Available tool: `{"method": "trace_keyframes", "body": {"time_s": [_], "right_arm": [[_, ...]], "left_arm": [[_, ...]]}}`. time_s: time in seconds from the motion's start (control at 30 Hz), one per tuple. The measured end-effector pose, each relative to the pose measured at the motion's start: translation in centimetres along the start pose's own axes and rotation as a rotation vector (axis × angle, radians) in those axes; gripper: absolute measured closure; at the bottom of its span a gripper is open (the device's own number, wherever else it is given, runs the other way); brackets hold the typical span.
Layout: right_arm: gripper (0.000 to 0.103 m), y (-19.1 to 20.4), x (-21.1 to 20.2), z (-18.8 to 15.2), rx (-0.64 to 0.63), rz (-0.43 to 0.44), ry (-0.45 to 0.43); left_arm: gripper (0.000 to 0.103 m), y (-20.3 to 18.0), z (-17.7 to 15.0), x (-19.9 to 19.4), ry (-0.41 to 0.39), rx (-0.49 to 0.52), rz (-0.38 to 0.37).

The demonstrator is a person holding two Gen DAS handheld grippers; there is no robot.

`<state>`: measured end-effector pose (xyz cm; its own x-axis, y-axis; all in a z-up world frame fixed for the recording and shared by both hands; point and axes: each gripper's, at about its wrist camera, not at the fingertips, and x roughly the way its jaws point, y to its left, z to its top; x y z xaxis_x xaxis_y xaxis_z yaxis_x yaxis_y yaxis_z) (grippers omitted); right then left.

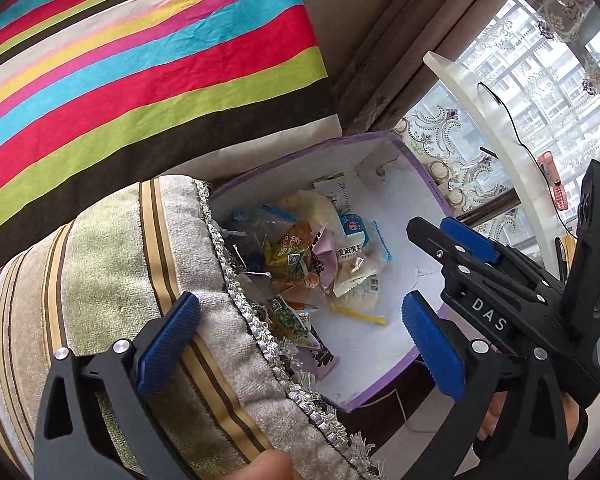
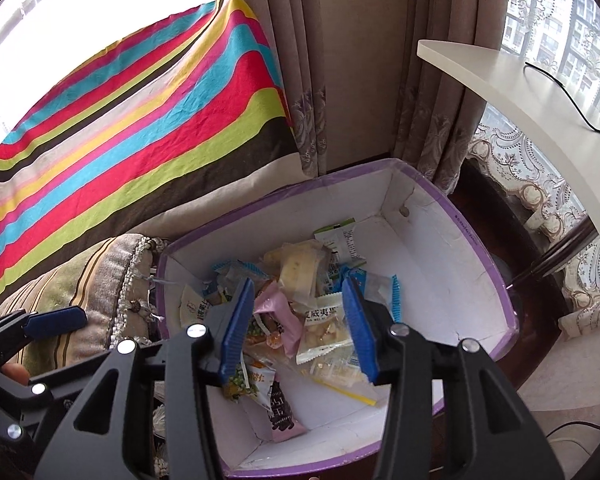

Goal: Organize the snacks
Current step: 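Open both tools to release the last snacks into the white box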

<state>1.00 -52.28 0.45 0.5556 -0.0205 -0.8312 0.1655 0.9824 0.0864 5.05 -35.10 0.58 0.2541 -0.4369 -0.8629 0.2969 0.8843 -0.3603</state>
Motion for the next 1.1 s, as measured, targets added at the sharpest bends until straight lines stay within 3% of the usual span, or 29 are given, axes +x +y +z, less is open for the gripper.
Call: {"method": "trace_keyframes", "body": {"time_s": [0.87, 0.97, 1.1], "right_arm": [[0.056, -1.3, -0.9, -0.9, 0.025, -0.036, 0.015], [0.05, -0.7, -1.3, -0.5, 0.019, -0.034, 0.005], [0.041, 2.5, -2.7, 0.2, -0.011, 0.018, -0.019]], "left_arm": [[0.004, -0.5, 0.2, 0.4, 0.005, 0.037, -0.013], [0.004, 0.1, 0.3, -0.6, -0.014, 0.016, -0.035], [0.004, 2.7, 0.1, -3.9, -0.072, -0.031, -0.008]]}}
